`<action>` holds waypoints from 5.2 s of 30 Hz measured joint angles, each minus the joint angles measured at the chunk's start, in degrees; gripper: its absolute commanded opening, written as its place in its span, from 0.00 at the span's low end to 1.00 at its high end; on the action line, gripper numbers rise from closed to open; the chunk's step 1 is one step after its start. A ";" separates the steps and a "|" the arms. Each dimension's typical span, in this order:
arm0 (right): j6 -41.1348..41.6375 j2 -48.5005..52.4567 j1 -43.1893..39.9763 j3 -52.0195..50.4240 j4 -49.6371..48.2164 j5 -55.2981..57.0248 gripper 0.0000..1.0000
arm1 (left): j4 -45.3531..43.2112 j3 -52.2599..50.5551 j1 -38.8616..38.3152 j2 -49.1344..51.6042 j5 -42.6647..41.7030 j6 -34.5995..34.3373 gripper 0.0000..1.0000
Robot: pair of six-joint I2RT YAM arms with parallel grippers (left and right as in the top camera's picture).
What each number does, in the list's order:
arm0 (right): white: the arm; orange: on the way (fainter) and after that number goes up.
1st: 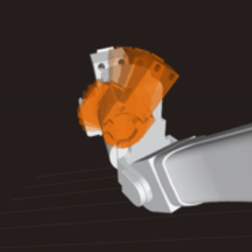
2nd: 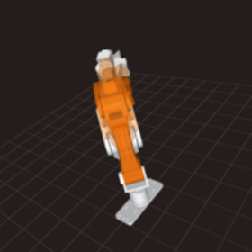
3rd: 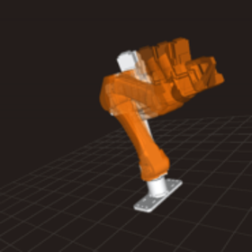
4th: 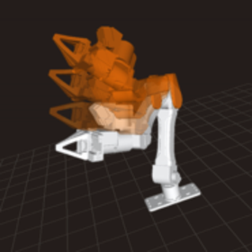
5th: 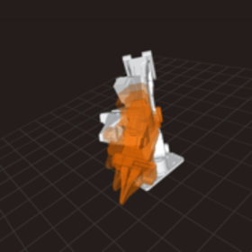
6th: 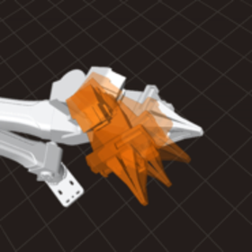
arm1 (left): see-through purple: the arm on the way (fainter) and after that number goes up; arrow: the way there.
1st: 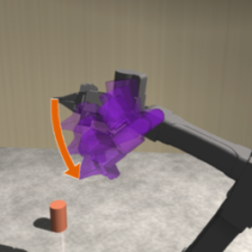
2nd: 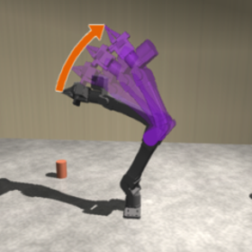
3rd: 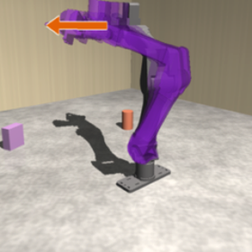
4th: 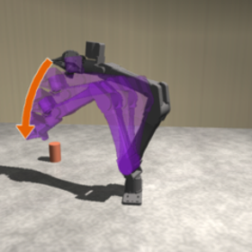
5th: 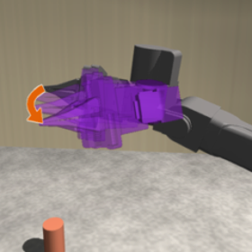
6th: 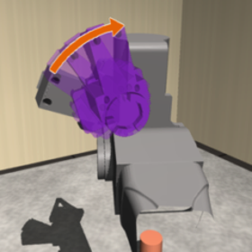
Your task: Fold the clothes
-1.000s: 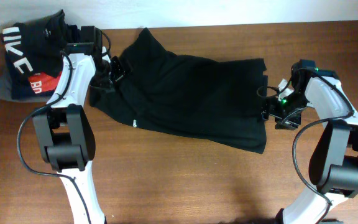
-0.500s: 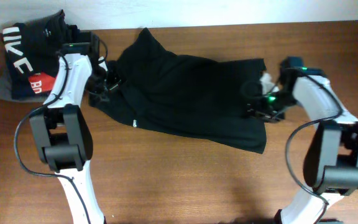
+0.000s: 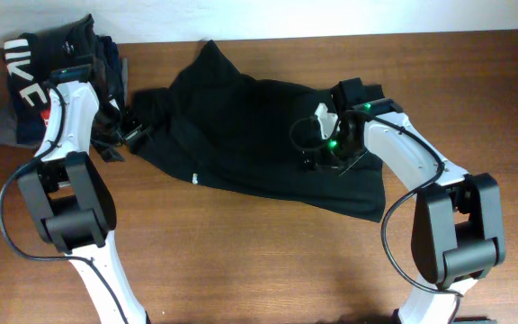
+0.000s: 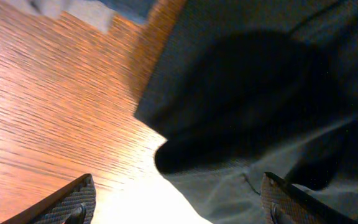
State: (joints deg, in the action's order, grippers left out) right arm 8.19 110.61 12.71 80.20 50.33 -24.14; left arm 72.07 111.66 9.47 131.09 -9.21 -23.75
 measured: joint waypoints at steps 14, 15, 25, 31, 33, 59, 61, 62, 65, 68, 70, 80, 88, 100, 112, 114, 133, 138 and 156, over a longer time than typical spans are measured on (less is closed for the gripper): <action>1.11 0.00 13.44 0.20 -20.13 0.72 0.75 | 8.13 0.00 -0.02 0.00 2.34 3.72 0.77; 1.07 0.00 14.47 0.20 -21.62 1.84 0.76 | 8.35 0.00 -0.02 0.00 2.78 3.89 0.77; 1.05 0.81 22.01 0.83 -35.39 9.88 0.85 | 10.49 0.00 -0.02 0.00 8.63 4.26 0.77; 1.05 7.65 22.18 5.75 -34.14 11.19 0.84 | 10.45 0.00 -0.02 0.00 9.66 4.28 0.83; 0.90 10.03 22.38 7.34 -32.35 11.32 0.81 | 10.45 0.00 -0.02 0.00 9.73 4.24 0.84; -7.69 15.58 34.16 11.54 -26.67 25.11 0.69 | 10.43 0.00 -0.02 0.00 9.92 4.24 0.85; -8.22 15.69 34.16 11.54 -26.75 25.27 0.68 | 10.38 0.00 -0.02 0.00 9.92 4.24 0.85; -8.41 15.69 34.16 11.54 -26.84 25.29 0.68 | 10.34 0.00 -0.02 0.00 9.92 4.24 0.84; -8.94 15.69 34.16 11.54 -27.61 25.46 0.67 | 10.14 0.00 -0.02 0.00 9.92 4.24 0.85; -9.44 15.69 34.16 11.54 -28.61 25.46 0.67 | 10.14 0.00 -0.02 0.00 9.92 4.24 0.85; -9.57 15.69 34.16 11.54 -29.75 25.49 0.67 | 10.10 0.00 -0.02 0.00 9.92 4.24 0.85; -9.73 16.39 34.16 11.56 -32.46 25.66 0.66 | 9.97 0.00 -0.02 0.00 9.92 4.24 0.85; -9.70 19.54 34.14 11.56 -33.57 25.86 0.50 | 9.09 -0.02 -0.02 0.00 9.94 4.24 0.85; -8.13 19.58 33.70 16.09 -29.64 26.23 0.37 | 6.14 -3.67 -0.02 0.00 9.94 4.24 0.85; -7.82 19.63 30.75 18.05 -26.47 26.01 0.44 | 5.11 -3.67 -0.02 0.00 9.94 4.24 0.86; -7.48 19.63 30.69 18.05 -26.27 25.16 0.45 | 5.03 -3.67 -0.02 0.00 9.94 4.24 0.86; -6.73 21.94 31.58 18.05 -26.56 21.66 0.50 | 5.01 -3.67 -0.02 0.00 9.94 4.24 0.86; -6.78 21.94 31.58 18.05 -26.60 21.53 0.34 | 5.01 -3.67 -0.02 0.00 9.94 4.24 0.86; -6.64 21.94 31.58 18.12 -28.00 24.85 0.05 | 5.01 -3.67 -0.02 0.00 9.94 4.24 0.86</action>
State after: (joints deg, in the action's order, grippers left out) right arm 1.54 132.55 44.29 98.32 22.33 0.71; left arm 77.08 107.98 9.45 131.09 0.73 -19.51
